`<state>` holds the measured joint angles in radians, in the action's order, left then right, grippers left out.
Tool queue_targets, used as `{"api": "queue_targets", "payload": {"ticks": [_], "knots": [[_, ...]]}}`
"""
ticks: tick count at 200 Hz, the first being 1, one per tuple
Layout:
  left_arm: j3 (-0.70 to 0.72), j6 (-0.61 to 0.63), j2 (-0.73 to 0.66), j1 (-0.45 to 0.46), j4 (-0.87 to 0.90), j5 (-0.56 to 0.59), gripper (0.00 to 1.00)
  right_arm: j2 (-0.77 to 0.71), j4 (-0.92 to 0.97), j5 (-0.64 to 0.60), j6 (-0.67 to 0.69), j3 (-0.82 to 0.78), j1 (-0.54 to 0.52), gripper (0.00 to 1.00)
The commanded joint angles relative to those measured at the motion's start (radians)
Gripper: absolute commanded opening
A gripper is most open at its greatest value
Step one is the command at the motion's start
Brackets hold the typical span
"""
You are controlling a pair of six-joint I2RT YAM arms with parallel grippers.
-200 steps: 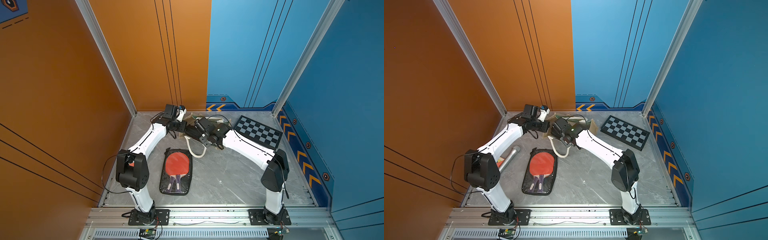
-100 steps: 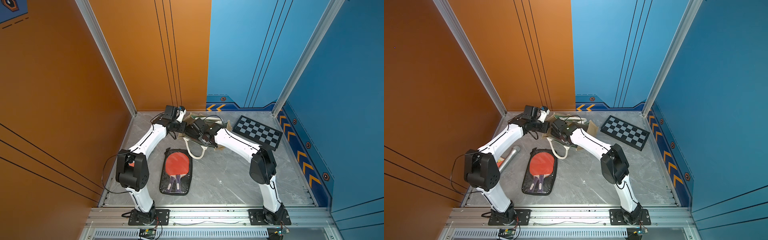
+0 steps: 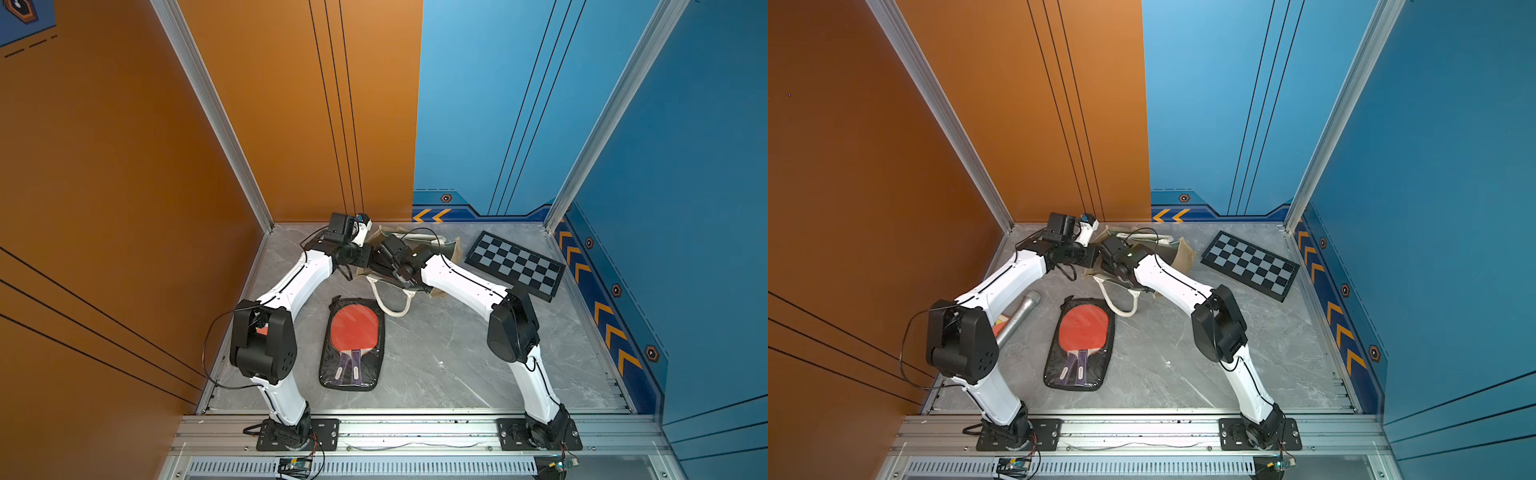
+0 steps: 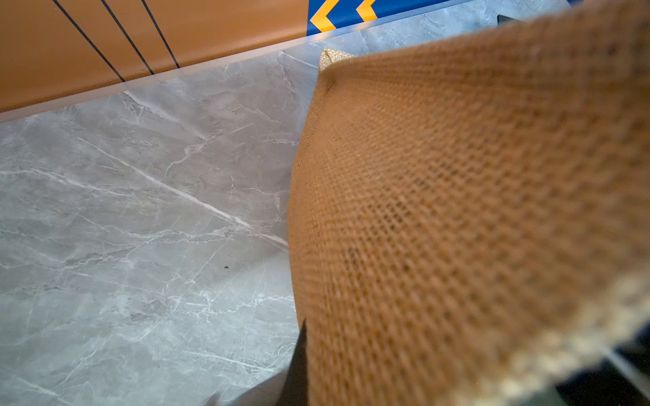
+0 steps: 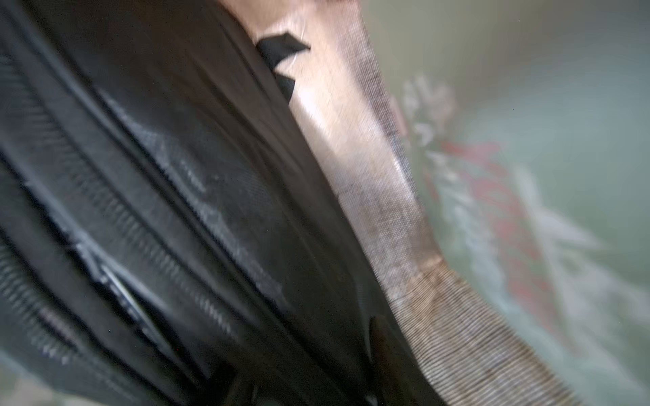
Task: Remove the ping pong set from the canvas bag
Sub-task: Pick up the ping pong set from the canvas bag.
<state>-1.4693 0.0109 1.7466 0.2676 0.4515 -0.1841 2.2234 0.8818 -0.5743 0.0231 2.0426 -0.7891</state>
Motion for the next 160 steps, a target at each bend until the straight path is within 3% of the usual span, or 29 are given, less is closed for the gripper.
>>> {"api": "queue_targets", "payload": {"ticks": [1,13,33,42,92,160], "knots": [[0.024,0.003,-0.023,-0.005,0.047,-0.015,0.0,0.054,0.013,-0.043,-0.001,0.028,0.005,0.5],[0.021,0.003,-0.027,-0.005,0.046,-0.016,0.0,0.068,0.015,-0.05,0.01,0.034,0.007,0.46],[0.014,0.0,-0.026,-0.004,0.047,-0.018,0.0,0.05,0.012,-0.023,0.002,0.039,0.017,0.11],[0.011,-0.002,-0.025,-0.004,0.046,-0.017,0.0,0.033,0.004,-0.014,0.004,0.038,0.02,0.0],[-0.052,-0.026,-0.011,0.003,0.055,-0.008,0.0,-0.137,-0.047,0.13,0.082,0.034,0.017,0.0],[-0.306,-0.101,0.106,-0.005,0.149,0.001,0.0,-0.401,-0.052,0.233,0.197,-0.029,-0.014,0.0]]}}
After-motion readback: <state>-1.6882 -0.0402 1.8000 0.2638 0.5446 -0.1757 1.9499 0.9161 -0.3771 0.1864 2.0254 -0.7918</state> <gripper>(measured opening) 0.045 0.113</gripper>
